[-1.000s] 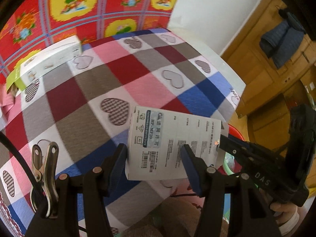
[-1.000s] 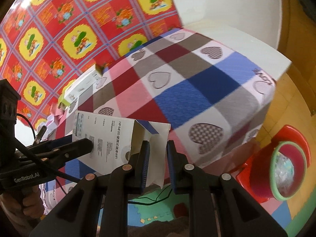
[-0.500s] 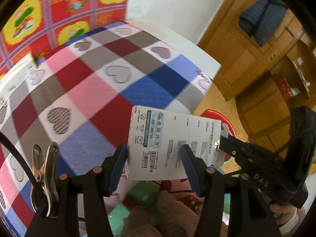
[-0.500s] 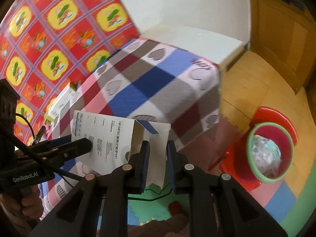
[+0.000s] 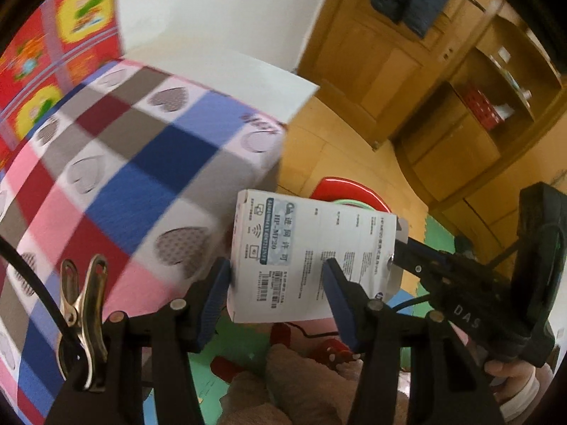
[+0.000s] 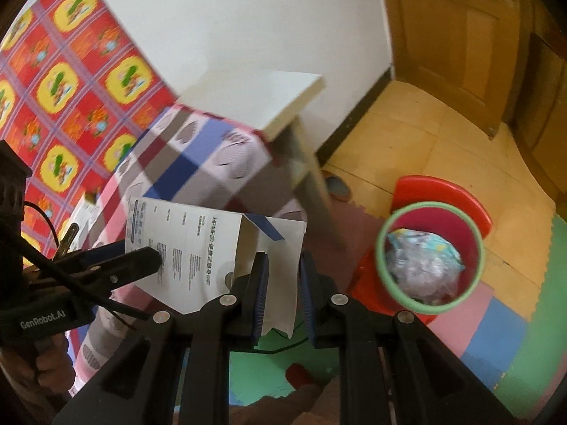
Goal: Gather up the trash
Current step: 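Lift the white sheet with both tools and carry it to the red bucket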
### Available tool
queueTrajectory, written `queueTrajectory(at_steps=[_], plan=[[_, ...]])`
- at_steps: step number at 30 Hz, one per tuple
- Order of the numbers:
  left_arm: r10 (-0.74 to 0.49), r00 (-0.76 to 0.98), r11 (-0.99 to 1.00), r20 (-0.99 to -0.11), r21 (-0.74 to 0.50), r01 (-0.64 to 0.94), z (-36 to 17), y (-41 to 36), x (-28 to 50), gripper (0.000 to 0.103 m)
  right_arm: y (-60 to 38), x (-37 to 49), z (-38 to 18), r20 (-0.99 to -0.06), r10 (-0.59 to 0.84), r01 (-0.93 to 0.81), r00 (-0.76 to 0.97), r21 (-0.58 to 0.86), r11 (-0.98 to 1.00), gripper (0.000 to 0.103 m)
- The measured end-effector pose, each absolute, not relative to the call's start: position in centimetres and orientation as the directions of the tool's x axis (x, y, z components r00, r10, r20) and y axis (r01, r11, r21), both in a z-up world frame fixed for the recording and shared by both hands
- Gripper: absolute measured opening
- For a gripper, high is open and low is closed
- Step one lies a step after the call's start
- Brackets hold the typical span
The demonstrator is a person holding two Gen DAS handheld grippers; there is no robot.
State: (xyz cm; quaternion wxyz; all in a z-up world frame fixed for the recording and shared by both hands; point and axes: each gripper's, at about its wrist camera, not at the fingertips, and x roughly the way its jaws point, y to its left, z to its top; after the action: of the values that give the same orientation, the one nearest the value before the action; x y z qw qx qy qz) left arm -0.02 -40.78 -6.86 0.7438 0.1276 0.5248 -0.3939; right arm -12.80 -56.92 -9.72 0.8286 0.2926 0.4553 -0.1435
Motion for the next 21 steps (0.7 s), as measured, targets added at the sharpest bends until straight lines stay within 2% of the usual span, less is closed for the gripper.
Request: queueTrajectory(at_steps=[11,21], plan=[[-0.445,0.075,0.557,-0.893,-0.210,0.804,-8.9,-50.0,-3.8,0.056,-64.1,-17.3,-11.7,-0.862,-0.030,0.611,0.505,0.333,0.718,0.020],[-0.430,0.041,0.446,-0.902,-0.173,0.878,-12.9,-57.0,-6.8,0.056,-69.3,-20.7,-16.8,-0.889,-0.045,0.691,0.456,0.322,0.648,0.020]])
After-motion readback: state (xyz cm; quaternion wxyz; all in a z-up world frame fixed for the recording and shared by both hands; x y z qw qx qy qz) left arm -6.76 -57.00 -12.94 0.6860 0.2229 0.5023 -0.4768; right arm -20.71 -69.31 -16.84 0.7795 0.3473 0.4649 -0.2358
